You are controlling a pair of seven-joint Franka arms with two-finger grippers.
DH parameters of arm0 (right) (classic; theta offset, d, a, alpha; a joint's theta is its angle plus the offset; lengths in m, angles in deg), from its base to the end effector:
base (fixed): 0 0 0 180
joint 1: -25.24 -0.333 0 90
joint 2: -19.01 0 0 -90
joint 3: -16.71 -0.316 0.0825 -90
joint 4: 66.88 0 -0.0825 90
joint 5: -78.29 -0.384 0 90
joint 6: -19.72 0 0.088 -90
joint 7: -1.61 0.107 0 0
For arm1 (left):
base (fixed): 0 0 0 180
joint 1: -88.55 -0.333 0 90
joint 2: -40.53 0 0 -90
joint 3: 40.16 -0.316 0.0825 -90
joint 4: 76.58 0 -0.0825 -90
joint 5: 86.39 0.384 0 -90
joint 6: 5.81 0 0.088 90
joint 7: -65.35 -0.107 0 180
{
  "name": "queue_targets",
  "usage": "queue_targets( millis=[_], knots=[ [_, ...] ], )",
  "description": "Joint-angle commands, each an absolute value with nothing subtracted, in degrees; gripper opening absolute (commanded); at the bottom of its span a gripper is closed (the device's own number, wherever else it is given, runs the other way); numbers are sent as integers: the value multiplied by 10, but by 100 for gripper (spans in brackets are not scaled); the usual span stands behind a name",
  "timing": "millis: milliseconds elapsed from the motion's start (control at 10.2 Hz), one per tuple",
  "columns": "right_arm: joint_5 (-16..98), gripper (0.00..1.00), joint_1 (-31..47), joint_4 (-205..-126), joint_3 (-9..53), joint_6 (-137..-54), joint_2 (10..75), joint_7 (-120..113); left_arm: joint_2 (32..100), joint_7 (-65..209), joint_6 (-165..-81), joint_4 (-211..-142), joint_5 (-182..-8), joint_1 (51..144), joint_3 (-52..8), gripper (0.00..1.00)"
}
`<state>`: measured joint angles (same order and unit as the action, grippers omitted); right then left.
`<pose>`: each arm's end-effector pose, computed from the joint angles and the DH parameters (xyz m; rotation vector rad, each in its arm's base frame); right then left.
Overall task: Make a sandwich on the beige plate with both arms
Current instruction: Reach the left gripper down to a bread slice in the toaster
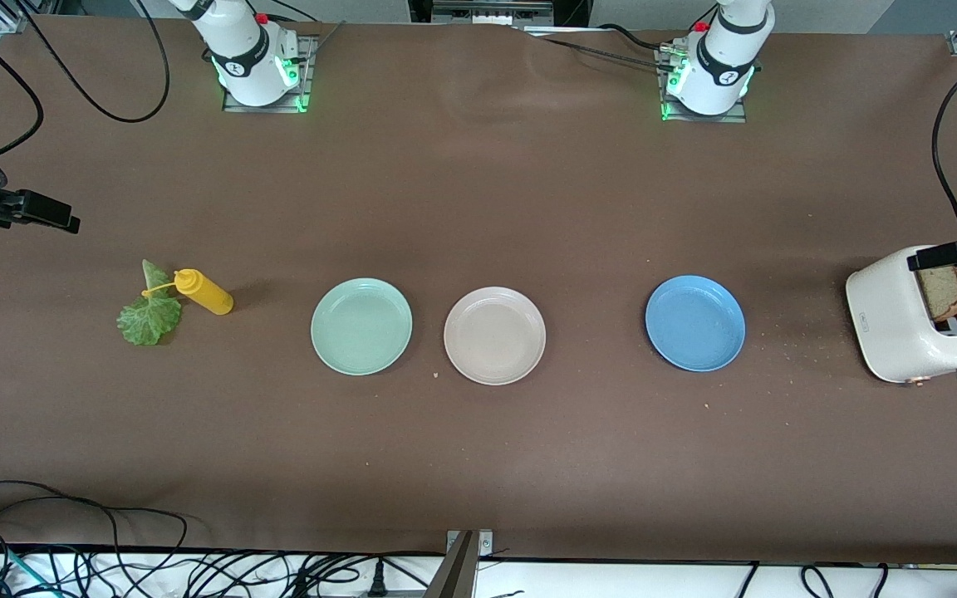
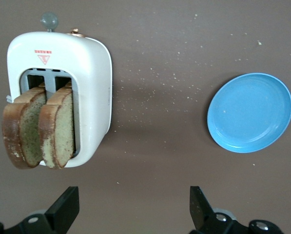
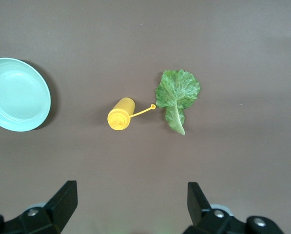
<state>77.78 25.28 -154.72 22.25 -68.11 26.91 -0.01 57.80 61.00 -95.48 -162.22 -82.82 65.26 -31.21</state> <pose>0.5854 -0.0526 0.5606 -3.1281 0.1086 0.2154 0.6019 0.1724 0.4825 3.0887 0.2620 -0.3531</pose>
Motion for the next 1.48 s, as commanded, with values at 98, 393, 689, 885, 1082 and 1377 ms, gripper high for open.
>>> queue_targets(
  millis=[98,393,689,885,1082,1377],
  knots=[
    [765,100,257,-1546,220,-679,267,0,604,603,-949,-1593,-819,630,-308,100],
    [765,100,256,-1546,220,-681,267,0,621,606,-972,-1573,-758,639,-305,100],
    [764,100,255,-1546,219,-683,268,0,643,603,-1001,-1570,-738,631,-306,100],
    [764,100,253,-1546,218,-683,268,1,651,567,-1019,-1571,-737,628,-306,100],
    [764,100,253,-1546,218,-683,268,1,653,560,-1031,-1575,-739,610,-298,100],
    [764,100,253,-1546,217,-683,268,0,657,547,-1059,-1593,-744,610,-301,100]
  ],
)
